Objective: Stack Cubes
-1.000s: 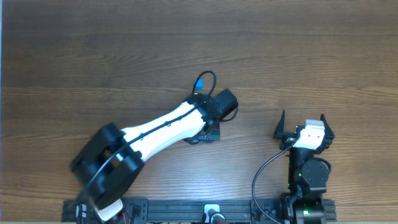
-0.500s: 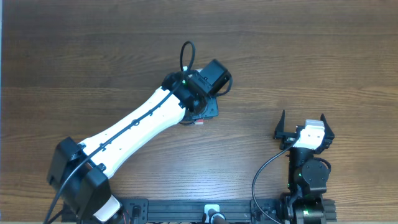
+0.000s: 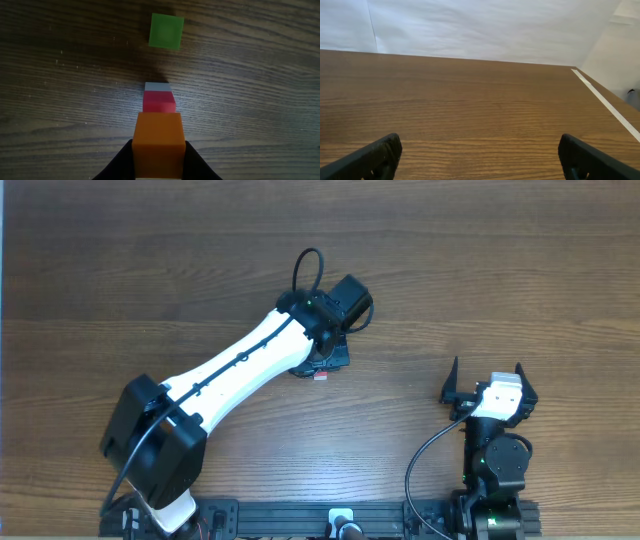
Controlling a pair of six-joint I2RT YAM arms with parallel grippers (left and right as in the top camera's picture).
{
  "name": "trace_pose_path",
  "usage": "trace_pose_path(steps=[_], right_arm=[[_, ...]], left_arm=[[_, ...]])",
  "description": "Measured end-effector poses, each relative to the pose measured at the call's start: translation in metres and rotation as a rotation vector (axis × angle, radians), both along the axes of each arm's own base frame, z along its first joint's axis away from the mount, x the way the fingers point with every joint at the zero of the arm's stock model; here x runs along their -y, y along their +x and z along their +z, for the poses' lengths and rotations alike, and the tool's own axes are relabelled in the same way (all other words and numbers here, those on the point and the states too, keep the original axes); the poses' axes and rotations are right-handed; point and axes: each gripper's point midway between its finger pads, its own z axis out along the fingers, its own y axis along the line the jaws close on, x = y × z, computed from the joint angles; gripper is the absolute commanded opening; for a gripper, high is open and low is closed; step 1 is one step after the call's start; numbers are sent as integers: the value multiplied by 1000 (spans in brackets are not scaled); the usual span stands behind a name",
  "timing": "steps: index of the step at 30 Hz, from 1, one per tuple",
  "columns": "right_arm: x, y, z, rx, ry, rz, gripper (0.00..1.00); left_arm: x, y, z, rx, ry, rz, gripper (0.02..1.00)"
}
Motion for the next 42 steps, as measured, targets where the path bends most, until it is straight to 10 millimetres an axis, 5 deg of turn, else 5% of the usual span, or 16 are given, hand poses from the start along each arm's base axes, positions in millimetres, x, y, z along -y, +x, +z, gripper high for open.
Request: trace_pose_path(steps=[42], right_arm=[[0, 0, 0, 0, 0, 0, 993]], left_arm=[[-1, 0, -17, -38, 25, 0, 42]])
